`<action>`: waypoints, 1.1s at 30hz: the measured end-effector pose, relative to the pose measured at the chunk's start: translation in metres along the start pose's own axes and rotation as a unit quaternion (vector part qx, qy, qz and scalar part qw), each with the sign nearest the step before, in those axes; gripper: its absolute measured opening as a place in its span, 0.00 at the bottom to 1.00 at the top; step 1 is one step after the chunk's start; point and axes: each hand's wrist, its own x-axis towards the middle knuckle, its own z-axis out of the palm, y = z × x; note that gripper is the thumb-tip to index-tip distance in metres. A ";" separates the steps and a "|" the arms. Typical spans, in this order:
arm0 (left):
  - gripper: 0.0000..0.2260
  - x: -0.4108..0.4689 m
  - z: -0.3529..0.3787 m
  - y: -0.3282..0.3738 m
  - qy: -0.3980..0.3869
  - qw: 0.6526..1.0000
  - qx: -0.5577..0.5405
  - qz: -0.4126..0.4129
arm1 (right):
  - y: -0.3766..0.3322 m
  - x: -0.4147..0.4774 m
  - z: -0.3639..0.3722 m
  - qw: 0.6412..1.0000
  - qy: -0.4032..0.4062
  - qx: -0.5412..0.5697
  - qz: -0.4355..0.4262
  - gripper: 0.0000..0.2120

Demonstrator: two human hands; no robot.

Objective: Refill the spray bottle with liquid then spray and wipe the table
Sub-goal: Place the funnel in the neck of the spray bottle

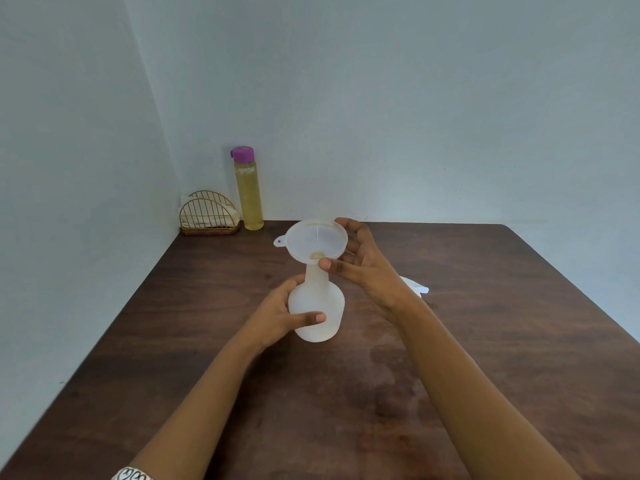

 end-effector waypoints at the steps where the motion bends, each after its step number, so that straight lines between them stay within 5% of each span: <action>1: 0.31 0.000 0.001 -0.002 0.006 1.000 -0.001 0.003 | -0.001 0.000 0.001 1.000 -0.002 0.000 -0.001 0.34; 16: 0.36 -0.027 0.010 -0.008 0.013 1.000 -0.009 -0.009 | 0.003 -0.027 0.011 0.999 0.024 0.023 -0.023 0.31; 23: 0.38 -0.031 -0.005 -0.009 0.001 0.998 -0.059 0.005 | 0.001 -0.023 0.009 1.000 0.015 0.013 -0.022 0.40; 26: 0.39 -0.035 -0.020 -0.005 0.053 0.997 -0.049 0.011 | -0.002 -0.026 0.010 0.996 0.076 0.041 -0.035 0.43; 28: 0.38 -0.040 -0.034 -0.001 0.116 0.992 -0.049 0.015 | -0.007 -0.033 0.015 0.977 0.181 0.070 -0.090 0.35; 30: 0.33 -0.046 -0.052 -0.002 0.197 0.980 -0.027 0.024 | -0.024 -0.049 0.027 0.922 0.312 0.085 -0.213 0.21; 33: 0.18 -0.051 -0.084 -0.011 0.316 0.947 0.062 -0.001 | -0.055 -0.070 0.069 0.876 0.317 0.069 -0.356 0.09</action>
